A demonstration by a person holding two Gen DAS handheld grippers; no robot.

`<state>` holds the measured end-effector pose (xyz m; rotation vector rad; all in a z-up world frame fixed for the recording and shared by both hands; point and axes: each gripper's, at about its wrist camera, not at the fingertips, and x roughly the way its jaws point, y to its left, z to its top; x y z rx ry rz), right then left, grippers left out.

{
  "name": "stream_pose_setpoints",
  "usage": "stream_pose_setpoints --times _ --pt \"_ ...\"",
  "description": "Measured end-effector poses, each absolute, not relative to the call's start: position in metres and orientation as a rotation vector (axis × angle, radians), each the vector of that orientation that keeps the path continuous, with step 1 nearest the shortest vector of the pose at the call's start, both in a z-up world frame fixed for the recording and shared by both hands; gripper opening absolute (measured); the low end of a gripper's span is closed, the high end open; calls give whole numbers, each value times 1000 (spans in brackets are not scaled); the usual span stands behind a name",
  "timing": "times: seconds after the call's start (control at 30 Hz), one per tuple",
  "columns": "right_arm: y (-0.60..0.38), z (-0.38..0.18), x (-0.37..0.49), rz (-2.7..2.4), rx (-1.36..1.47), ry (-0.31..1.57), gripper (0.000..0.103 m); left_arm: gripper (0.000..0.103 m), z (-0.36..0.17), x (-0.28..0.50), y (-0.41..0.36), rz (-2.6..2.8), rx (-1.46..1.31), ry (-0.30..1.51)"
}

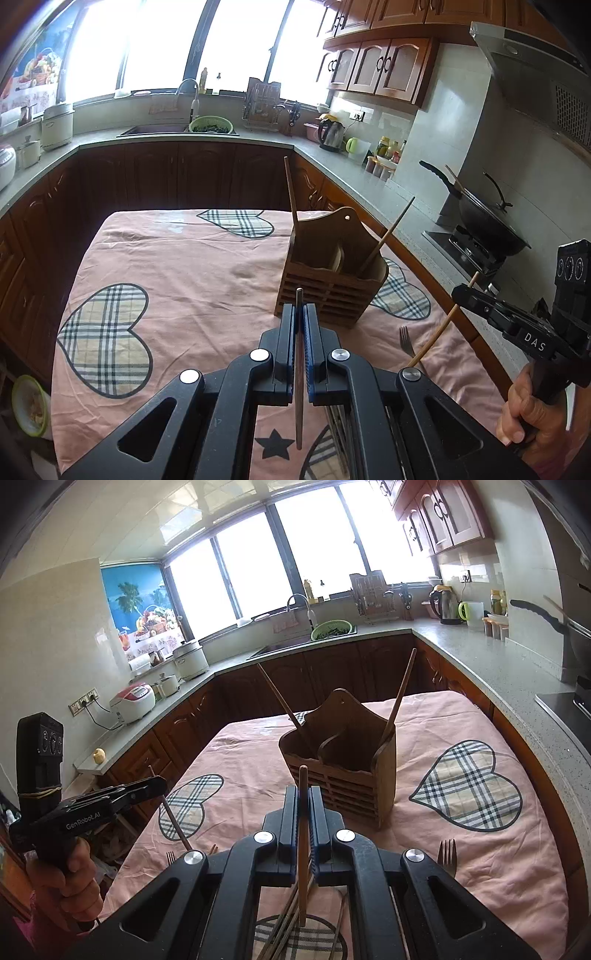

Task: Organize utensils
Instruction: 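Carry both held chopsticks to the wooden holder and lower them in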

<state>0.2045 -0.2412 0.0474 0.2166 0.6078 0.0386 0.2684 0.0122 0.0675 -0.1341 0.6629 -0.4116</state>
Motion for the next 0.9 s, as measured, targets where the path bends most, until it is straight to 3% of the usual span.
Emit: stream_pose_setpoints --times 0.9 --pt "-283 125 254 -60 215 365 5 3 118 339 -2 -409 -182 441"
